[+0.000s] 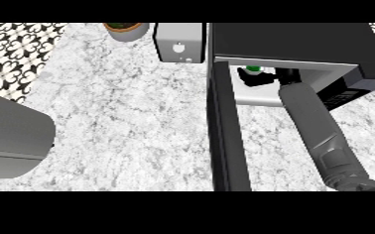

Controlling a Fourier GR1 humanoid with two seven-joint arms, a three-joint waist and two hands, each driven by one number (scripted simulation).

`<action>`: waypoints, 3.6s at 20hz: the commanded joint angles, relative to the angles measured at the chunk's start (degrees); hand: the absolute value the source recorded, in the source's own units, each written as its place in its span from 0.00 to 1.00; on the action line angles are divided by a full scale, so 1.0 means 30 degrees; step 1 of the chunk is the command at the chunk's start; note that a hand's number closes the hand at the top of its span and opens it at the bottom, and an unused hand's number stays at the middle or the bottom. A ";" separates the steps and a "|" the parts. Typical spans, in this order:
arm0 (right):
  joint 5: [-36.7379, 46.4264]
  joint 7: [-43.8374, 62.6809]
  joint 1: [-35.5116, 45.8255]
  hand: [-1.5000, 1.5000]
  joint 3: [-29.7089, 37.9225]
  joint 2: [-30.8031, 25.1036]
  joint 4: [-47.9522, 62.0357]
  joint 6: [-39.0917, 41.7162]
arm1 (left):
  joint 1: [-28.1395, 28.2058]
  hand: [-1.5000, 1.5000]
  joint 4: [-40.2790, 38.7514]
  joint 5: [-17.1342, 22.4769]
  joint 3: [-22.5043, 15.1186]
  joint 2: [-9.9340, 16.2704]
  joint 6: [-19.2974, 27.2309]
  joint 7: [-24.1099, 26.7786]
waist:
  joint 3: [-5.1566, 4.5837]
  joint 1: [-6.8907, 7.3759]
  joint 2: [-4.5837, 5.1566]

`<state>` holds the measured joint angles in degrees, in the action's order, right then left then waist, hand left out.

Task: Pick up the milk, place it into the microwave and close the microwave

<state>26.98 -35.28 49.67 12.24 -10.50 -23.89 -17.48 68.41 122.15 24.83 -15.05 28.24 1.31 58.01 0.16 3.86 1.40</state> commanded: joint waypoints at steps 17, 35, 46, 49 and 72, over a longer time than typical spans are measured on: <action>0.0227 -0.0717 0.2550 0.00 0.1515 -0.0697 0.4827 -0.3014 | -0.2491 0.00 -0.0788 -0.0869 0.0041 0.0295 -0.0056 -0.1158 | 0.0051 0.0869 0.0442; -0.2192 -0.4957 0.1097 0.00 0.3368 -0.0316 0.4955 0.3319 | -0.2899 0.00 0.0764 -0.4606 -0.3612 -0.0428 0.0954 -0.2602 | 0.0002 -0.0505 -0.0251; -0.2731 -0.7083 -0.2492 0.00 0.2807 0.0140 0.3221 0.6003 | -0.6394 0.00 0.0551 -0.7814 -0.6723 -0.2098 0.3052 -0.6509 | -0.0043 -0.1357 -0.0524; -0.3137 -0.6362 -0.3122 0.00 0.2661 0.0526 0.2215 0.7201 | -0.8036 0.00 0.0997 -0.7438 -0.6108 -0.2058 0.2916 -0.8399 | -0.0069 -0.1878 -0.0658; -0.6630 -0.4494 -1.5531 0.00 0.1511 -0.1836 -1.1898 1.2197 | -2.0116 1.00 -0.6545 -1.1808 -0.7634 -0.7241 0.2309 -1.8050 | -0.0114 -0.2411 -0.0558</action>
<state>10.02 -51.38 7.31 15.71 -13.58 -51.21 14.97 16.33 110.35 -9.47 -38.99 10.41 9.43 7.33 -0.16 -3.57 -0.52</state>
